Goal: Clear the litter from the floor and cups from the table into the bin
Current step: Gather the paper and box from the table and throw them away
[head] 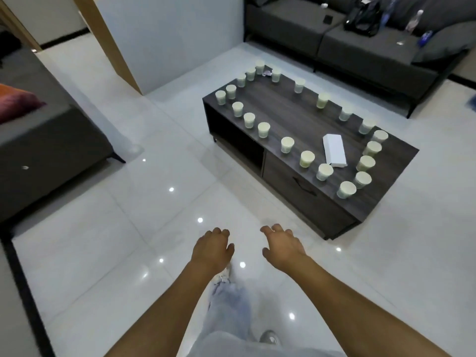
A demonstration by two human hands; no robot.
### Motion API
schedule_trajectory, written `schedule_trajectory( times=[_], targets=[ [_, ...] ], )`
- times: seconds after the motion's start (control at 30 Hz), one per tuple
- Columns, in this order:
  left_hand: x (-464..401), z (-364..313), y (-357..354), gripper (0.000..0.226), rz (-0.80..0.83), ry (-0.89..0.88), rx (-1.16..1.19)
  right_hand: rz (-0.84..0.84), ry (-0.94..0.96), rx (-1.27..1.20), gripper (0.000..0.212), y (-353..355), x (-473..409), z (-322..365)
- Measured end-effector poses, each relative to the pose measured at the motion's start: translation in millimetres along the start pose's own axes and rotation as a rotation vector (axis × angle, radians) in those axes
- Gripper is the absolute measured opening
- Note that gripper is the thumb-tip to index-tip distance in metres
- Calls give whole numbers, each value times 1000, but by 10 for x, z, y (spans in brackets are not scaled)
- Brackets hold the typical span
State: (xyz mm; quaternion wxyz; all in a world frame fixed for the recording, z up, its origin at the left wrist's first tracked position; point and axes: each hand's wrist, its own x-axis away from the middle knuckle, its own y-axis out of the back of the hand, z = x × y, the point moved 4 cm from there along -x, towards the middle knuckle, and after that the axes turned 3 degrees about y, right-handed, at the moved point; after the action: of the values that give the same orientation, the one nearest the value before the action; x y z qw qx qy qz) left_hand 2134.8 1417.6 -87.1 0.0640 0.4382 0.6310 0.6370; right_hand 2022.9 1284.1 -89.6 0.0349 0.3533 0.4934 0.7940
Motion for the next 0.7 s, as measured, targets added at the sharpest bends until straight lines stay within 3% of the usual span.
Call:
schedule_trajectory(
  times=[0.37, 0.7],
  targets=[
    [-2171, 1013, 1547, 44, -45, 23, -13, -11, 15, -108, 55, 1215, -2246, 871],
    [-4258, 1241, 2548, 44, -37, 26, 24, 30, 1, -122, 55, 2288, -4272, 878]
  ],
)
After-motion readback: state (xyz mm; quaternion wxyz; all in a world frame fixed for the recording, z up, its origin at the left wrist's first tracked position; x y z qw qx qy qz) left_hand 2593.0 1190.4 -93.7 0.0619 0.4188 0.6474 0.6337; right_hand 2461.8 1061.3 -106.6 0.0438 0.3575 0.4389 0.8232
